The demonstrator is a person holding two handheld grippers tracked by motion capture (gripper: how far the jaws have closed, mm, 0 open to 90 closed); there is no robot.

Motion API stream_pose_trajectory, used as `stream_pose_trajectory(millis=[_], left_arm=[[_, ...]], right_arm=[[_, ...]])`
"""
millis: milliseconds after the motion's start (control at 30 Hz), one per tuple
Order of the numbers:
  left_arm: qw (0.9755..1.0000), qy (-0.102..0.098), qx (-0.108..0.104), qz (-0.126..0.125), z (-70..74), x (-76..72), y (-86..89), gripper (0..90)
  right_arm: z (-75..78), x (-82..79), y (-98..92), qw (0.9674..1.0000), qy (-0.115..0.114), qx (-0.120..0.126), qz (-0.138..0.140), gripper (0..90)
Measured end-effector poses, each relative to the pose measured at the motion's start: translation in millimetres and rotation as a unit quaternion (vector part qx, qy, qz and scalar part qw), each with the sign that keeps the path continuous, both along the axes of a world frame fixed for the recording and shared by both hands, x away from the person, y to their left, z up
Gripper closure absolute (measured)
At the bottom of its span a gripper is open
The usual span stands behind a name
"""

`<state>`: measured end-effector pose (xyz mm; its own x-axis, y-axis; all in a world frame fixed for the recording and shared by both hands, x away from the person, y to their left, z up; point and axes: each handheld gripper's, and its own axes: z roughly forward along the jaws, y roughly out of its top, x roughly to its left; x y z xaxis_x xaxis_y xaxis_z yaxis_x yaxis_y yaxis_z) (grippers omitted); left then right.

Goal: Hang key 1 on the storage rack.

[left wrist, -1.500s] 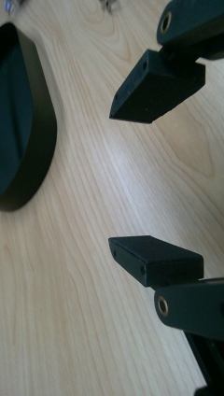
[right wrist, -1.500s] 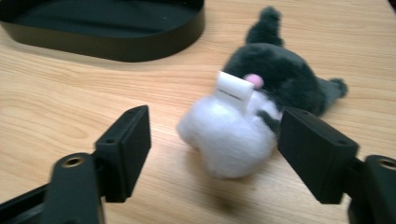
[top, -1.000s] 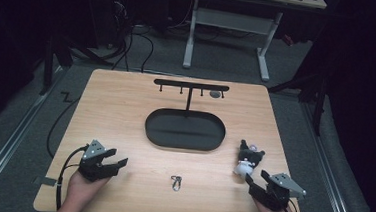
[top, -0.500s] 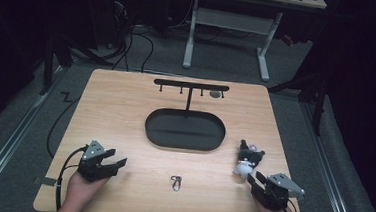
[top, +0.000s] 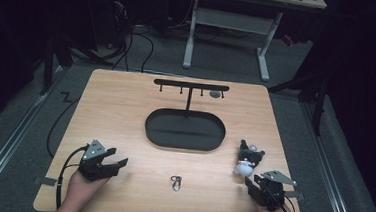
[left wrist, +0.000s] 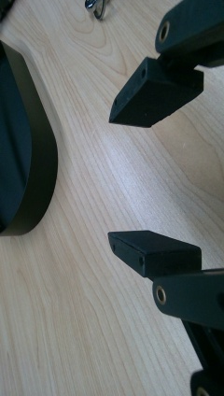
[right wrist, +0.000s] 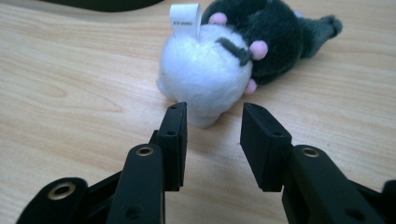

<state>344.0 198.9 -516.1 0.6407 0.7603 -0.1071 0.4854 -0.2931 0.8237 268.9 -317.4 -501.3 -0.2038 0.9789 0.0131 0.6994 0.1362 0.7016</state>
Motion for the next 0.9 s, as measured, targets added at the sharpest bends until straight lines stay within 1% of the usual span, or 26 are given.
stream_pose_trajectory(millis=[167,233,300,533,733,833,900], left_arm=[[1.0000,-0.004,0.001,-0.007,1.1,-1.2,-2.7,36.6],[0.9999,-0.004,0.003,-0.010,0.5,-1.2,-3.9,36.5],[0.9999,-0.002,0.007,-0.012,-0.1,-1.3,-4.8,36.5],[0.9999,-0.002,0.008,-0.012,-1.2,-1.6,-4.6,36.3],[0.9998,0.002,0.010,-0.016,-2.2,-1.5,-4.9,36.3],[0.9998,0.003,0.011,-0.019,-3.1,-1.7,-6.5,36.3],[0.9997,0.003,0.014,-0.022,-3.3,-1.8,-7.0,36.4]], right_arm=[[3.1,-0.3,2.4,0.9995,0.021,-0.023,0.008,59.9],[2.9,0.4,3.2,0.9990,0.033,-0.027,0.014,58.4],[3.0,0.5,3.3,0.9989,0.035,-0.029,0.015,58.3],[5.0,3.9,5.4,0.9972,0.063,-0.032,0.024,56.0],[6.8,8.7,6.4,0.9942,0.096,-0.036,0.034,54.6],[7.8,10.4,7.3,0.9919,0.111,-0.047,0.041,54.5],[9.4,11.5,8.1,0.9905,0.120,-0.049,0.046,54.2]])
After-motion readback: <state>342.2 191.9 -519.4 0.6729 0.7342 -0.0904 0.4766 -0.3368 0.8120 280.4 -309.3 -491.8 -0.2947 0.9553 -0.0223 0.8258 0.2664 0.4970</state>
